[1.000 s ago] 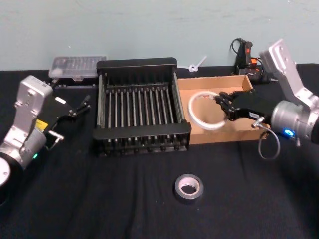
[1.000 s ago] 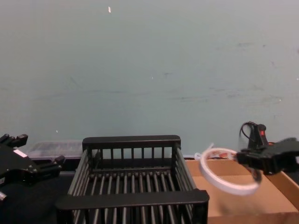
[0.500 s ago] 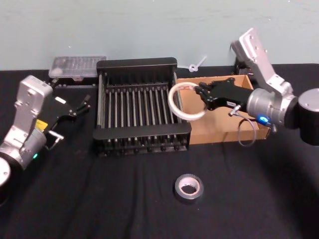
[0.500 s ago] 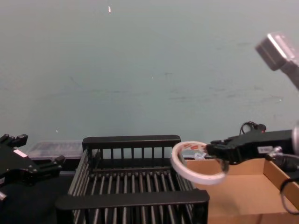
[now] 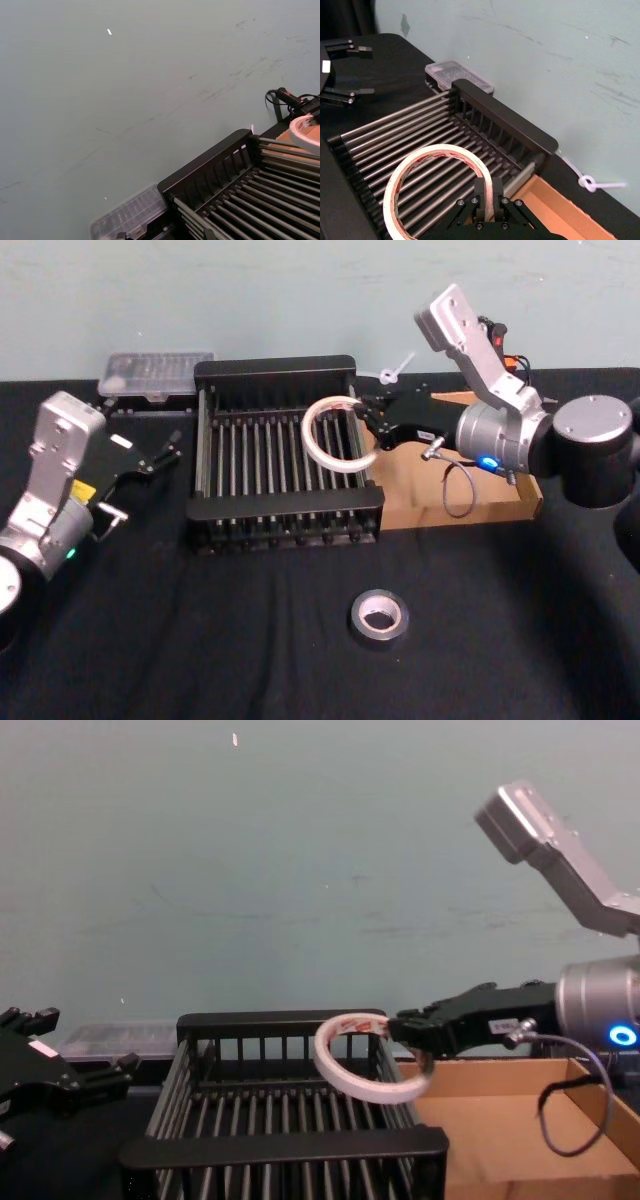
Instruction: Pick up the white tape and place it into the black box , Pick up the silver tape and place it into the brown box.
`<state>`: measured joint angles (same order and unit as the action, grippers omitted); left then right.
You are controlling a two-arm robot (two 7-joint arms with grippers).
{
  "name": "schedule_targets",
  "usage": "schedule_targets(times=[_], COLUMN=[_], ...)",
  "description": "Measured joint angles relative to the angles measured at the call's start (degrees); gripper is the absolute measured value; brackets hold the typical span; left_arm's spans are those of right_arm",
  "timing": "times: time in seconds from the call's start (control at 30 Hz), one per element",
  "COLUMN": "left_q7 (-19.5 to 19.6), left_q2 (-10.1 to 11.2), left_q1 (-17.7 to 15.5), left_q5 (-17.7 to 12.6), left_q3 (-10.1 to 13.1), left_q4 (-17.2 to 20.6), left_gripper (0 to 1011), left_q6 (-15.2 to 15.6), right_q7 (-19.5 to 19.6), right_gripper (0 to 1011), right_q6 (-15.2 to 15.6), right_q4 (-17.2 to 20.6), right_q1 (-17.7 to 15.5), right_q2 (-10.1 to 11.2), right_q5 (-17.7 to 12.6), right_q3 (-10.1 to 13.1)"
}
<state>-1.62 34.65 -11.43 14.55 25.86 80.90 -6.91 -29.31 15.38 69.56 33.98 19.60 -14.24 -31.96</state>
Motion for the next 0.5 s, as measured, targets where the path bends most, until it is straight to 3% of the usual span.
schedule_targets(times=[0.27,0.5], left_q7=[0.0,0.0], left_q2=[0.0,0.0], left_q1=[0.0,0.0], left_q5=[0.0,0.0], left_q3=[0.0,0.0], left_q4=[0.0,0.0], left_gripper=[1001,1001], left_q6=[0.0,0.0], right_q7=[-0.44,-0.42], right_gripper=[95,95], right_q6=[-1.21,-1.33], right_q4=[-2.97,-3.07], right_q1=[2.07,2.17], right_q2=[-2.2,-2.26], right_q5=[1.3,1.41], right_q3=[-0.9,-0.91])
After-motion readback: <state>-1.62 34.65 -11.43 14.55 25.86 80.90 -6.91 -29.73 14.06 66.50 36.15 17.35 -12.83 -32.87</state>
